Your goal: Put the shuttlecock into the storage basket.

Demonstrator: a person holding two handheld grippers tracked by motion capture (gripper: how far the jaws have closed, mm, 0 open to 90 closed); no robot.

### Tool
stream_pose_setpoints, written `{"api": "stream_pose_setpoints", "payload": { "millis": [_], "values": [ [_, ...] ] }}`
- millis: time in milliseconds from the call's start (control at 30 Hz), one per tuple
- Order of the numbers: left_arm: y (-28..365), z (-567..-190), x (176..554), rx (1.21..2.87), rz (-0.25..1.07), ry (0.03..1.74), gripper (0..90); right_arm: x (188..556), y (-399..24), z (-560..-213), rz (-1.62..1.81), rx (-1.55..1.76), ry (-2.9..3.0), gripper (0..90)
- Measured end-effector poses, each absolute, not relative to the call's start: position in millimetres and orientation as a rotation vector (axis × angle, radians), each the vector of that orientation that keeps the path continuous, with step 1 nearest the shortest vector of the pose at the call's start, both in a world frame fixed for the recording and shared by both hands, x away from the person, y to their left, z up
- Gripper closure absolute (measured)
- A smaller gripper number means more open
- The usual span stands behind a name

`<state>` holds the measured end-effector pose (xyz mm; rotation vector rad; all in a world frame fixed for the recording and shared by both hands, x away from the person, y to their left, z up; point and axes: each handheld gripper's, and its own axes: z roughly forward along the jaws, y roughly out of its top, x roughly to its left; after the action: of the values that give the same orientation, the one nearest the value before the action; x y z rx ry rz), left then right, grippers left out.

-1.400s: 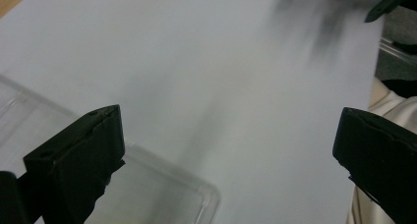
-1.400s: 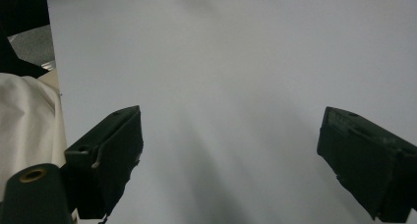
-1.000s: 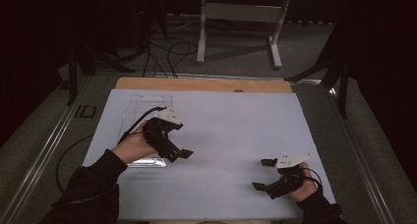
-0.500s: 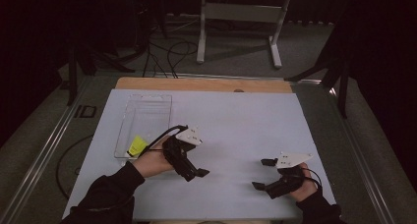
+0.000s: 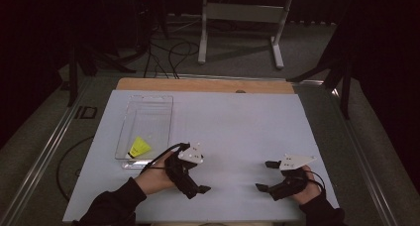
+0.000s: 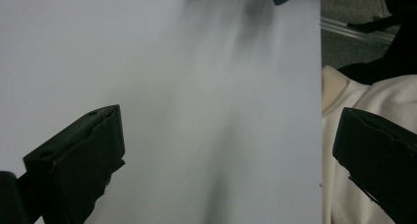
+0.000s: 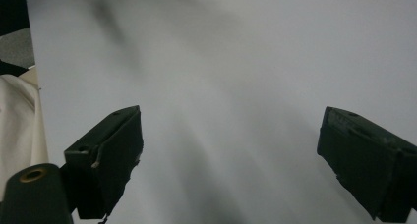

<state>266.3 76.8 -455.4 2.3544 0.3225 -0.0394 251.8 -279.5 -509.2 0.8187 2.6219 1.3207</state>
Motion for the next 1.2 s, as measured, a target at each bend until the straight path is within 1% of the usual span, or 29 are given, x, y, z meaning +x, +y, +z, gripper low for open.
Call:
{"api": "stream_pose_setpoints", "payload": {
  "millis": [367,600,867,1100,1200],
  "values": [
    [107,-472,250,2.343,-0.041,0.355,0.1,252,-279,-509,1.326,0.815,2.632,10.1],
    [133,-480,236,2.339,-0.039,0.431,0.1,252,-279,-507,1.333,0.818,2.633,10.1],
    [163,-488,236,2.313,-0.037,0.532,0.1,251,-279,-507,1.326,0.813,2.634,10.1],
    [177,-503,233,2.32,-0.037,0.575,0.1,252,-280,-507,1.32,0.819,2.634,10.1],
    [181,-505,232,2.315,-0.016,0.598,0.1,252,-280,-508,1.322,0.826,2.634,10.1]
  ]
}}
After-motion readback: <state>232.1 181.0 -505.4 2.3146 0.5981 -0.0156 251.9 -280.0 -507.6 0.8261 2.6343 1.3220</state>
